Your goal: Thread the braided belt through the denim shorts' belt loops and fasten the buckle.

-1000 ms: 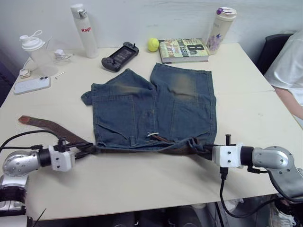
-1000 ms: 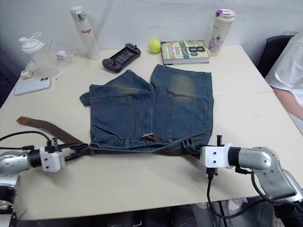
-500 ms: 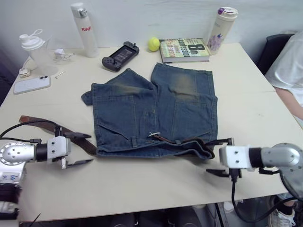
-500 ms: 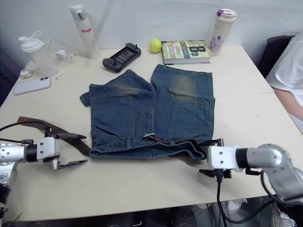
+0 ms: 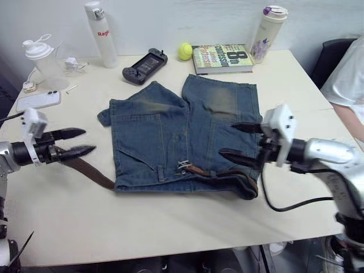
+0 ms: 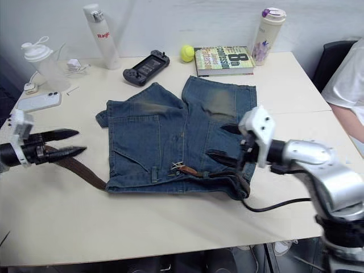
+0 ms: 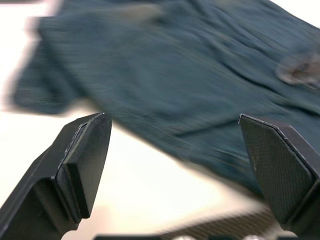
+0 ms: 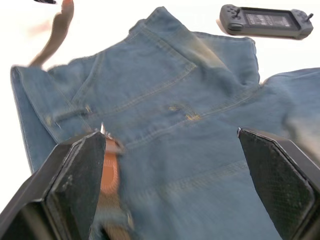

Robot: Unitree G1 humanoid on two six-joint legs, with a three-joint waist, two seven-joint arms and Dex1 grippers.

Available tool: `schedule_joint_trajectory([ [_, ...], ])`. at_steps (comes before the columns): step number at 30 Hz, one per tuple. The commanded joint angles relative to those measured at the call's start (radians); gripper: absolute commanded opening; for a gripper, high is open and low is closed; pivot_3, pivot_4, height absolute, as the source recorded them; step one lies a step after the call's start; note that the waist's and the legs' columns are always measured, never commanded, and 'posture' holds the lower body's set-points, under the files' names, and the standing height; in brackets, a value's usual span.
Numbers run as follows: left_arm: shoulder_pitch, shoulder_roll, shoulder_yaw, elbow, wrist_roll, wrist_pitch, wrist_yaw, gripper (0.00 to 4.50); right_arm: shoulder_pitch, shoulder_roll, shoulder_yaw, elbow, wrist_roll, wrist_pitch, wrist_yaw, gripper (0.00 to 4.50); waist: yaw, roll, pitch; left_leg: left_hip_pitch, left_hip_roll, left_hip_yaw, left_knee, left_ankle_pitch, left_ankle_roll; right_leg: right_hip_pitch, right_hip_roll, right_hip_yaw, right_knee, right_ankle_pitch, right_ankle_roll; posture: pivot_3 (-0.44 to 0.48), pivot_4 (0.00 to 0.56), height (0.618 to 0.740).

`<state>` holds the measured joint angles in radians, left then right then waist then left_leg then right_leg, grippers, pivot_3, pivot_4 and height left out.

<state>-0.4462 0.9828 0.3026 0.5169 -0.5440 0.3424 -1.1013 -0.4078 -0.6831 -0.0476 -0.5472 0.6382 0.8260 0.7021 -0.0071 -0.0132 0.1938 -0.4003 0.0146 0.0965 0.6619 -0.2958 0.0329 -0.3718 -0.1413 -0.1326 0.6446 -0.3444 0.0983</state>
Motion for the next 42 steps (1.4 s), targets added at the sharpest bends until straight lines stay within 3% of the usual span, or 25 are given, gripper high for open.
schedule_joint_trajectory([
  [1,0.038,-0.012,0.133,-0.039,-0.019,0.076,0.178,4.44,0.017,0.038,-0.006,-0.12,0.078,0.042,-0.055,4.5,0.001,0.0,0.0,-0.005,0.0,0.0,0.002,0.0,0.0,-0.004,0.001,0.0,0.001,0.0,0.0,0.0,0.15,0.74],
  [9,0.196,-0.049,0.263,-0.333,0.001,0.357,0.534,4.44,0.068,0.02,0.025,-0.204,0.121,0.023,-0.024,4.5,0.006,-0.007,-0.001,-0.005,0.0,-0.001,0.002,0.001,0.001,-0.003,0.001,0.003,-0.001,0.001,0.002,0.0,0.15,0.74],
  [11,0.145,-0.093,0.307,-0.394,0.003,0.526,0.731,4.44,0.077,0.009,0.048,-0.202,0.097,0.003,-0.014,4.5,0.011,-0.008,-0.001,-0.005,-0.001,-0.002,0.002,0.001,0.001,-0.003,0.0,0.003,0.0,0.001,0.002,0.0,0.15,0.74],
  [14,0.033,-0.227,0.41,-0.478,0.025,0.821,1.039,4.44,0.085,0.01,0.079,-0.196,0.076,-0.018,-0.01,4.5,0.015,-0.009,-0.002,-0.005,-0.001,-0.003,0.002,0.001,0.001,-0.002,0.0,0.003,0.001,0.001,0.002,0.0,0.15,0.74],
  [19,-0.102,-0.476,0.494,-0.686,0.085,1.083,1.274,4.44,0.097,0.018,0.126,-0.188,0.044,-0.047,-0.009,4.5,0.012,-0.013,-0.004,-0.005,-0.002,-0.003,0.002,0.001,0.0,-0.003,0.002,0.004,0.001,0.002,0.003,0.0,0.15,0.74],
  [23,-0.124,-0.537,0.468,-0.639,0.175,1.073,1.348,4.44,0.097,0.028,0.16,-0.194,0.045,-0.086,0.035,4.5,0.009,-0.017,-0.004,-0.005,-0.001,-0.003,0.002,0.003,-0.002,-0.002,0.007,0.005,0.0,0.002,0.003,0.0,0.15,0.74],
  [33,-0.077,-0.529,0.504,-0.553,0.251,1.01,1.361,4.44,0.097,0.001,0.197,-0.156,-0.041,-0.173,0.099,4.5,0.002,-0.015,-0.005,-0.001,0.002,0.0,0.0,0.003,-0.005,-0.003,0.008,0.01,0.0,0.002,0.003,0.0,0.15,0.74],
  [36,-0.068,-0.541,0.529,-0.558,0.239,1.012,1.352,3.72,0.092,0.016,0.193,-0.16,-0.034,-0.169,0.09,4.5,0.0,-0.015,-0.005,0.0,0.002,0.001,-0.001,0.003,-0.005,-0.003,0.008,0.012,0.0,0.002,0.003,0.0,0.15,0.74],
  [42,-0.058,-0.539,0.515,-0.557,0.242,1.005,1.336,1.02,0.084,0.023,0.18,-0.151,-0.036,-0.166,0.09,4.5,0.007,-0.015,-0.005,0.0,0.001,0.001,-0.001,0.003,-0.006,-0.003,0.007,0.013,0.0,0.002,0.003,0.0,0.15,0.74],
])
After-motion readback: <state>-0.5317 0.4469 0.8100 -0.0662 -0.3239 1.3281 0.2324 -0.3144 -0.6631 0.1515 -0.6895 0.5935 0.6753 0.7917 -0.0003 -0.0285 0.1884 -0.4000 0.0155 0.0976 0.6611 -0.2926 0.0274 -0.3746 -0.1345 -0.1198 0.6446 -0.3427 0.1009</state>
